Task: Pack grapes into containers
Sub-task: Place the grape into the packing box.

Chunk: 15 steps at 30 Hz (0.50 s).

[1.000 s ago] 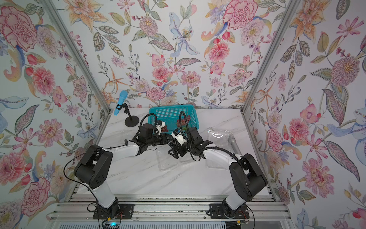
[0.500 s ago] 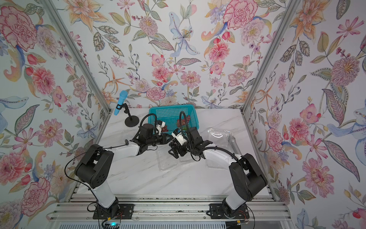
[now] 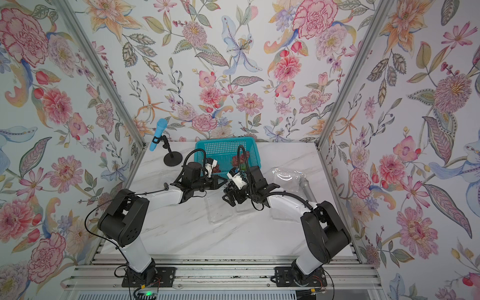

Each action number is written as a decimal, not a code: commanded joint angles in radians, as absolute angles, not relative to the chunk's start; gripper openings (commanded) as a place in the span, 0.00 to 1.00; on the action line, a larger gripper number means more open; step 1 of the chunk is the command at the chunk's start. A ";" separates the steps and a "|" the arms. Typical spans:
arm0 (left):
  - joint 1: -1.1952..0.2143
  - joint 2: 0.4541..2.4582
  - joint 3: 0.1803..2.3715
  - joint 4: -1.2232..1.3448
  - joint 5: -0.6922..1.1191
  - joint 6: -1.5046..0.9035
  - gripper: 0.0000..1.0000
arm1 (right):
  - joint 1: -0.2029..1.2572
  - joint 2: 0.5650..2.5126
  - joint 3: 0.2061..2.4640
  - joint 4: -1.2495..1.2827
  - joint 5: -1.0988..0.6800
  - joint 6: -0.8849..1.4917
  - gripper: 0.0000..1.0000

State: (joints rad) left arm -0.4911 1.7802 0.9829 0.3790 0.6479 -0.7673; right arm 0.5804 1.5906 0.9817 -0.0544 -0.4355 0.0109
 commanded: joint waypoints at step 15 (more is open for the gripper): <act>-0.489 1.690 0.916 0.431 0.641 -0.763 0.00 | 0.467 1.666 1.043 -0.036 -0.551 0.217 1.00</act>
State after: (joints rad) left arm -0.4915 1.7309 0.9325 0.4004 0.6483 -0.7677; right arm 0.4896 1.6421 1.0077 -0.0196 -0.5617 0.1741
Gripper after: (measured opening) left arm 0.060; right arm 0.996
